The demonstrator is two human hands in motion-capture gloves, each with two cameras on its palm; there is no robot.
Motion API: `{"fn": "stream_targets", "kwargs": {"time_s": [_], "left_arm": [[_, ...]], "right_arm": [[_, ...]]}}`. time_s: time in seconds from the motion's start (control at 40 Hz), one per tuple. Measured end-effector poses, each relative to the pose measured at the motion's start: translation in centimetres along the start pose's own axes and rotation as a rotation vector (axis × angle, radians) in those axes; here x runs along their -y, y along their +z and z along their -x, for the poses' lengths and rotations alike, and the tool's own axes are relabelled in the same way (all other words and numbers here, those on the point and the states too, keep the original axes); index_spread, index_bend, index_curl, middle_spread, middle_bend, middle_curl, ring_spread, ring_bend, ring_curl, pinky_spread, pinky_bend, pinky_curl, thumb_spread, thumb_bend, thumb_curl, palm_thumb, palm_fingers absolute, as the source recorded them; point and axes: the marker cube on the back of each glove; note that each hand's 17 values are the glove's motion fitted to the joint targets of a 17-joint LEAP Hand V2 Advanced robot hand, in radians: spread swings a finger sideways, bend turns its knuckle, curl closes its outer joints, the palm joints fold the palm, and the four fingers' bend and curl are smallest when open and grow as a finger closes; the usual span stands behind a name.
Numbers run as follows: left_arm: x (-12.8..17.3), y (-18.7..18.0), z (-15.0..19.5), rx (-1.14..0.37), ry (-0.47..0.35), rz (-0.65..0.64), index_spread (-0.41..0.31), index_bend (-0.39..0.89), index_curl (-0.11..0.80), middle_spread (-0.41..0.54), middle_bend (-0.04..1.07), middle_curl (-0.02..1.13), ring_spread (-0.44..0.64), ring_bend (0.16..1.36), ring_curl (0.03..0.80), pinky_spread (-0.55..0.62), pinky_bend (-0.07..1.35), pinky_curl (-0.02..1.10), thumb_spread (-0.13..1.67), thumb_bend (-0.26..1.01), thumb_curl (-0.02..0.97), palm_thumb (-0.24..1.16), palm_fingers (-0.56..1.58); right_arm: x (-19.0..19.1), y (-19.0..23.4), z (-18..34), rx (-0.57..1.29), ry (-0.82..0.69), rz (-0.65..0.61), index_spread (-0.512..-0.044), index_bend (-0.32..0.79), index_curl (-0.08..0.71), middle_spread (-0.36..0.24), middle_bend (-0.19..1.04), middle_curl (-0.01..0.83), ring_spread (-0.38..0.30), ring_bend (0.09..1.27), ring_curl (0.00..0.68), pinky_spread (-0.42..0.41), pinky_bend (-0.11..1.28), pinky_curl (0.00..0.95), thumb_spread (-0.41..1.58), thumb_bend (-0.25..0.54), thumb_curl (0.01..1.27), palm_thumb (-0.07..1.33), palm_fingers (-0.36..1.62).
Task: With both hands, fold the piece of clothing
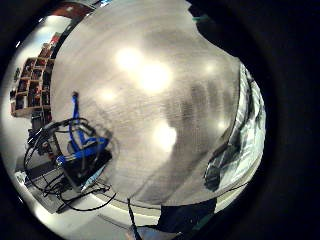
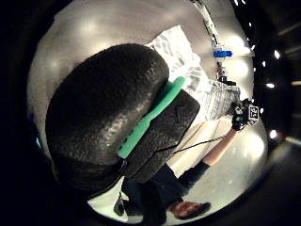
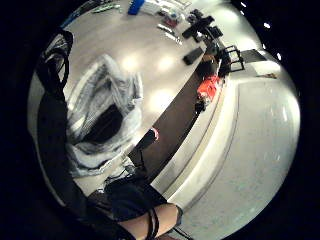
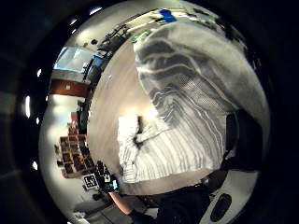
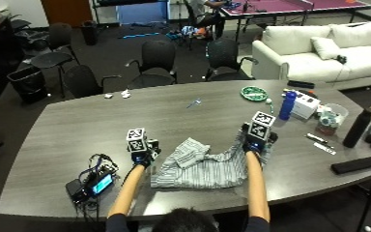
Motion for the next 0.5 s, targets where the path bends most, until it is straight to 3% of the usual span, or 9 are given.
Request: {"fn": "stream_targets", "kwargs": {"time_s": [0.13, 0.2, 0.28, 0.4, 0.5], "left_arm": [[-1.2, -2.6, 1.1, -0.038, 0.060, -0.070, -0.061, 0.14, 0.326, 0.179, 0.17, 0.27, 0.27, 0.63, 0.343, 0.28, 0.44, 0.39, 1.15, -0.03, 0.219, -0.03, 0.22], [-0.3, -3.4, 1.8, -0.072, 0.116, -0.151, -0.061, 0.14, 0.324, 0.180, 0.17, 0.27, 0.26, 0.63, 0.342, 0.28, 0.44, 0.39, 1.15, -0.03, 0.217, -0.02, 0.22], [0.5, -4.1, 3.1, -0.087, 0.127, -0.233, -0.061, 0.14, 0.322, 0.177, 0.17, 0.27, 0.26, 0.63, 0.338, 0.27, 0.44, 0.38, 1.15, -0.03, 0.216, -0.02, 0.22], [-2.2, -6.4, 5.7, -0.113, 0.108, -0.293, -0.061, 0.15, 0.323, 0.170, 0.18, 0.28, 0.25, 0.63, 0.334, 0.26, 0.42, 0.38, 1.15, -0.03, 0.217, -0.02, 0.25], [-0.6, -5.3, 8.8, -0.133, 0.069, -0.310, -0.061, 0.17, 0.331, 0.153, 0.18, 0.29, 0.24, 0.62, 0.326, 0.24, 0.40, 0.37, 1.16, -0.02, 0.219, -0.01, 0.30]], "right_arm": [[-5.2, -4.7, 7.0, -0.008, -0.119, -0.038, -0.243, 0.15, 0.410, -0.211, 0.36, 0.569, -0.248, 0.70, 0.508, -0.333, 0.75, 0.449, 1.19, 0.109, 0.48, 1.06, 1.26], [-7.8, -5.1, 12.1, -0.015, -0.191, -0.030, -0.240, 0.15, 0.412, -0.212, 0.36, 0.569, -0.250, 0.69, 0.506, -0.341, 0.75, 0.449, 1.13, 0.074, 0.49, 1.05, 1.26], [-10.3, -3.9, 17.8, -0.010, -0.280, -0.003, -0.238, 0.15, 0.411, -0.216, 0.36, 0.569, -0.252, 0.69, 0.504, -0.348, 0.74, 0.444, 1.03, 0.029, 0.51, 1.03, 1.25], [-15.3, 0.3, 28.1, -0.034, -0.420, 0.075, -0.235, 0.15, 0.410, -0.226, 0.35, 0.566, -0.261, 0.68, 0.499, -0.363, 0.70, 0.432, 0.84, -0.023, 0.55, 1.02, 1.24], [-22.1, 3.5, 33.3, -0.100, -0.545, 0.194, -0.235, 0.13, 0.403, -0.229, 0.37, 0.568, -0.268, 0.69, 0.495, -0.373, 0.67, 0.419, 0.73, -0.028, 0.58, 1.02, 1.25]]}}
